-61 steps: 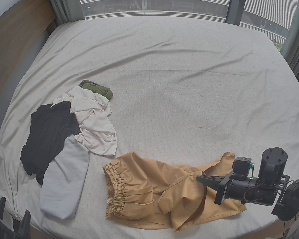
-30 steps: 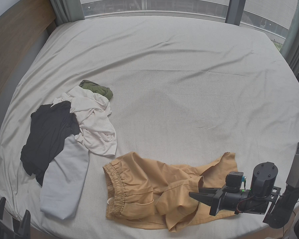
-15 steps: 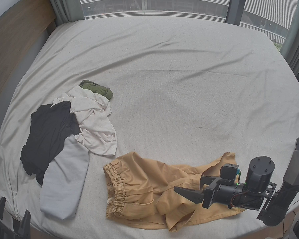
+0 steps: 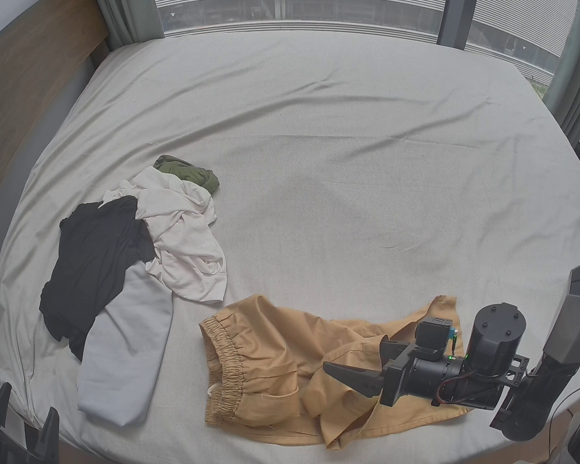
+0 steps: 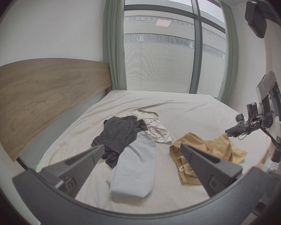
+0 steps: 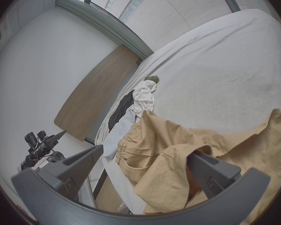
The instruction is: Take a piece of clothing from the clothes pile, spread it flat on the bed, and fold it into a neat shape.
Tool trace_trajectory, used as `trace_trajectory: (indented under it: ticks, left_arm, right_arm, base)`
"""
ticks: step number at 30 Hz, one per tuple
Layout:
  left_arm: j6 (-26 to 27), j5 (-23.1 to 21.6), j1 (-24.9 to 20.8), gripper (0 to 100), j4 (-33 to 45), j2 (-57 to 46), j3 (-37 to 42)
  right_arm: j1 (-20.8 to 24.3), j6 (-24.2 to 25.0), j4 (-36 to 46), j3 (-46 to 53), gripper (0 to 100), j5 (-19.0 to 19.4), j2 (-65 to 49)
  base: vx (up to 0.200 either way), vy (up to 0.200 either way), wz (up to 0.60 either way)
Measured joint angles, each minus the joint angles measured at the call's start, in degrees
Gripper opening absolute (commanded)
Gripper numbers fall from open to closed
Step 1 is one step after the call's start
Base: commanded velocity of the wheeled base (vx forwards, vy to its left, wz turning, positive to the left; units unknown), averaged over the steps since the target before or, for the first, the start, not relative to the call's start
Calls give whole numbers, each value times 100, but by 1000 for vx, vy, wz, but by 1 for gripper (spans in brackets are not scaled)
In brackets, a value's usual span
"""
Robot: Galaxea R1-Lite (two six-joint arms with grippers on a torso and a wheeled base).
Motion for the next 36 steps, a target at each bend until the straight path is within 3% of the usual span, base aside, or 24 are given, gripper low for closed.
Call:
trace_trajectory:
  ticks: [23,24,36]
  left_arm:
    - [-1,0,5,100,2,0,0]
    - [-1,0,5,100,2,0,0]
    - [0,0,5,100,2,0,0]
  right_arm:
    - [121,2,4,-325,100,-41,300]
    - [117,5,4,-336,0,-41,313]
    - [107,2,1,-404,0,-191,394]
  base:
    - [0,0,0]
    - [0,0,0]
    - [0,0,0]
